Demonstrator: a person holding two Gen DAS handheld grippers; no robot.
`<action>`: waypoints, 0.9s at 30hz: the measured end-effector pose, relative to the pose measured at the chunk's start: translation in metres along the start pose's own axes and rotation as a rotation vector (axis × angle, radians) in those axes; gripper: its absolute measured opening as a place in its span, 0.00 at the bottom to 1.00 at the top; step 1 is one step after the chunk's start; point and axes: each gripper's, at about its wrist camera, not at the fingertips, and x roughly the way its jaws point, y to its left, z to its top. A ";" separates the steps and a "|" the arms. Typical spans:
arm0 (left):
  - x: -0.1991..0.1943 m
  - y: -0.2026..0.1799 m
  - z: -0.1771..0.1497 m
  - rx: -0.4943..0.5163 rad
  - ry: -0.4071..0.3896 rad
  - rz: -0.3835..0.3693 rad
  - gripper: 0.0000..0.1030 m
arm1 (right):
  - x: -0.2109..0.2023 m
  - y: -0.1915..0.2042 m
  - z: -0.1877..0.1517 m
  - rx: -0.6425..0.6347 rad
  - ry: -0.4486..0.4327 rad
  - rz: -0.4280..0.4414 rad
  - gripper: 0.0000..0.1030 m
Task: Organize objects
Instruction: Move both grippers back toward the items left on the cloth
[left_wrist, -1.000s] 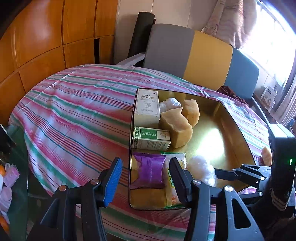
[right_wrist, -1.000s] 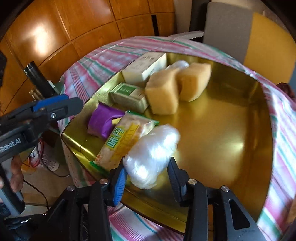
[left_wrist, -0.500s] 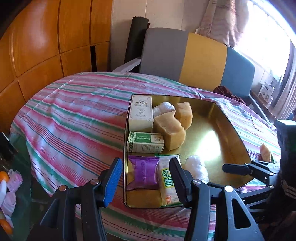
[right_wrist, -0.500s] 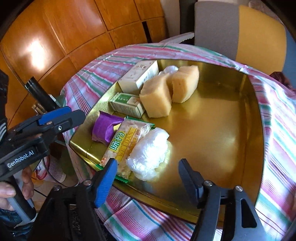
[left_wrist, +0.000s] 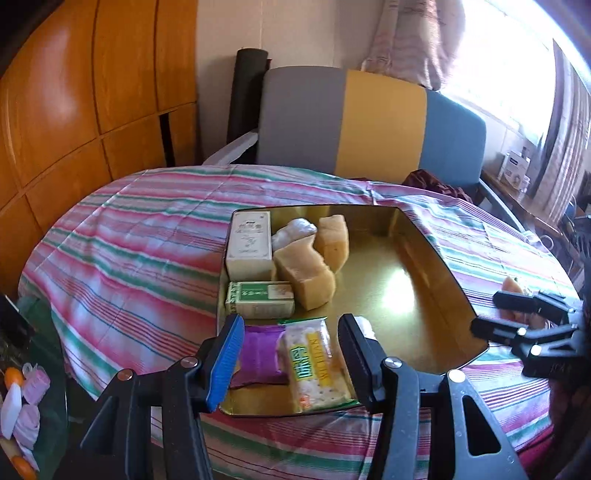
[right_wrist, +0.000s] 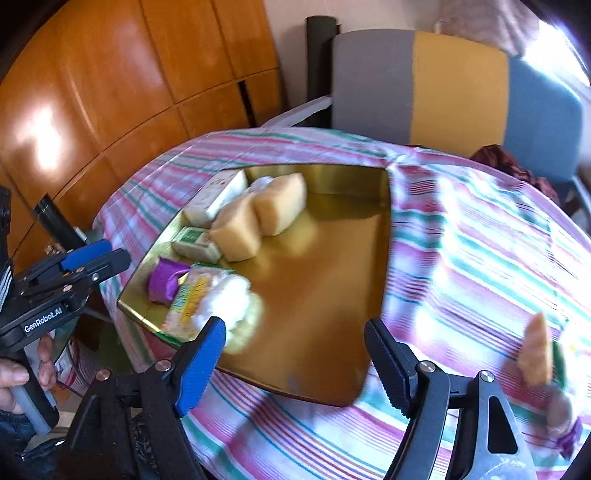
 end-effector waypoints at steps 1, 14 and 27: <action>-0.001 -0.003 0.001 0.008 -0.003 0.000 0.52 | -0.004 -0.006 0.000 0.008 -0.006 -0.011 0.76; 0.001 -0.054 0.010 0.125 -0.003 -0.086 0.52 | -0.071 -0.120 -0.007 0.176 -0.075 -0.273 0.87; 0.012 -0.125 0.011 0.268 0.035 -0.157 0.52 | -0.134 -0.270 -0.069 0.713 -0.260 -0.600 0.92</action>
